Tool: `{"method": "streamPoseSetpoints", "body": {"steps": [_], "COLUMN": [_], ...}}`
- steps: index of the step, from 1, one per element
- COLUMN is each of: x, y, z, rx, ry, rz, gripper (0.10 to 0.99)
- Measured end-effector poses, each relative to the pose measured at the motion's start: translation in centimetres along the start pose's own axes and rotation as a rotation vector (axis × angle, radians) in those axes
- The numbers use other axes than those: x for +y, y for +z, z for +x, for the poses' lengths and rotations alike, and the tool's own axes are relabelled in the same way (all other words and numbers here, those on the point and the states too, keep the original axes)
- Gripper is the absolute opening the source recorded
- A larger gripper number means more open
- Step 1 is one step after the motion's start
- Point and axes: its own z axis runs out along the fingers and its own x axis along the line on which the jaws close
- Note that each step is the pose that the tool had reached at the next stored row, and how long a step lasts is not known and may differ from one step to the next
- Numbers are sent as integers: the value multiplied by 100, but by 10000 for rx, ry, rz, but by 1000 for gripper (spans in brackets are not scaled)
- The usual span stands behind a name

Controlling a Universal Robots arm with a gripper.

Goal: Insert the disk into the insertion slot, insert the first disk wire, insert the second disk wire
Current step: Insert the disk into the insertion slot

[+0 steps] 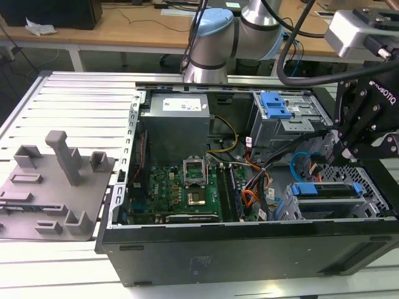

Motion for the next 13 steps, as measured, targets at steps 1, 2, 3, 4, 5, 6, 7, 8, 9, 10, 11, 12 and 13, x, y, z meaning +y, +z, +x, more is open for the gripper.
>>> {"method": "streamPoseSetpoints", "body": {"steps": [1, 2, 3, 4, 5, 6, 7, 8, 9, 10, 11, 12, 13], "x": [-3, -13, -34, -74, -114, -149, -209, -247, -267, -279, -281, -283, -284], "y": [32, 68, 100, 129, 148, 159, 178, 194, 205, 223, 241, 269, 271], "z": [0, 1, 1, 1, 0, 0, -2, -3, -3, -3, -2, -2, -2], "rx": [-1, 0, 1, 1, 1, 2, 2, 1, -1, 1, 2, 0, 5], "ry": [0, -3, 0, -1, 1, 0, 0, -1, 1, 0, 1, 3, 1], "rz": [0, -1, -1, -8, -18, -27, -43, -52, -58, -62, -64, -65, -65], "gripper": [106, 106, 106, 106, 106, 106, 106, 106, 106, 106, 106, 106, 106]}}
